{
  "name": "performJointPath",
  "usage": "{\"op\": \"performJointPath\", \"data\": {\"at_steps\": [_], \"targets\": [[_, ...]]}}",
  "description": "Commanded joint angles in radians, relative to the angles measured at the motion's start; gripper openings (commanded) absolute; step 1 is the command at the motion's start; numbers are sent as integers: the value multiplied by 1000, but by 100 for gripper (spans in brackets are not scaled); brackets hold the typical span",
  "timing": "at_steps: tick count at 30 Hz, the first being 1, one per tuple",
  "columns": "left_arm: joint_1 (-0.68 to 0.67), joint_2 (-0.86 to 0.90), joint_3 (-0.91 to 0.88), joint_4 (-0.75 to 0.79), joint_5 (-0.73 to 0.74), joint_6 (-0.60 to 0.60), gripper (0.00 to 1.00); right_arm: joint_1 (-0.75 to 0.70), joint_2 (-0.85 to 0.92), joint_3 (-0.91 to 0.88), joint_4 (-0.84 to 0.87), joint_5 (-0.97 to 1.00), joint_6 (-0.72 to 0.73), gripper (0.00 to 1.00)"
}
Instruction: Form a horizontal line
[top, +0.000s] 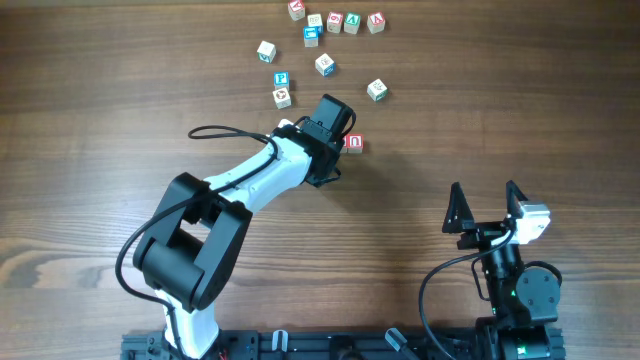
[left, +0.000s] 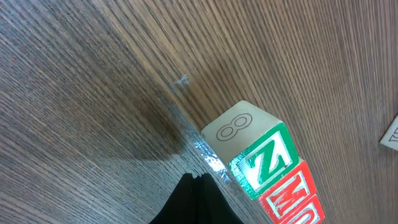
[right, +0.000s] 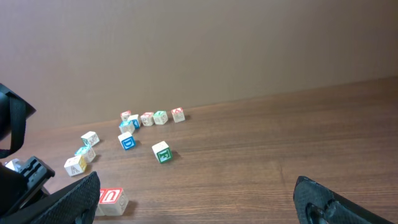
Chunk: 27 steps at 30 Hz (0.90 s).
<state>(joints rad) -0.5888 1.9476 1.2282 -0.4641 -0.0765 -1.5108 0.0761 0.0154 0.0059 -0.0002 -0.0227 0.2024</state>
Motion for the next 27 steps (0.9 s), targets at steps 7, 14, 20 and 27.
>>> {"op": "performJointPath", "data": {"at_steps": [7, 14, 20, 27], "targets": [[5, 16, -7, 13, 8, -16, 5, 5, -12, -1, 3, -13, -17, 100], [5, 22, -7, 24, 8, -16, 5, 5, -12, -1, 3, -12, -17, 100], [5, 22, -7, 25, 7, -16, 5, 5, -12, -1, 3, -13, -17, 100], [5, 29, -7, 35, 5, -17, 5, 5, -12, -1, 3, -12, -17, 100]]}}
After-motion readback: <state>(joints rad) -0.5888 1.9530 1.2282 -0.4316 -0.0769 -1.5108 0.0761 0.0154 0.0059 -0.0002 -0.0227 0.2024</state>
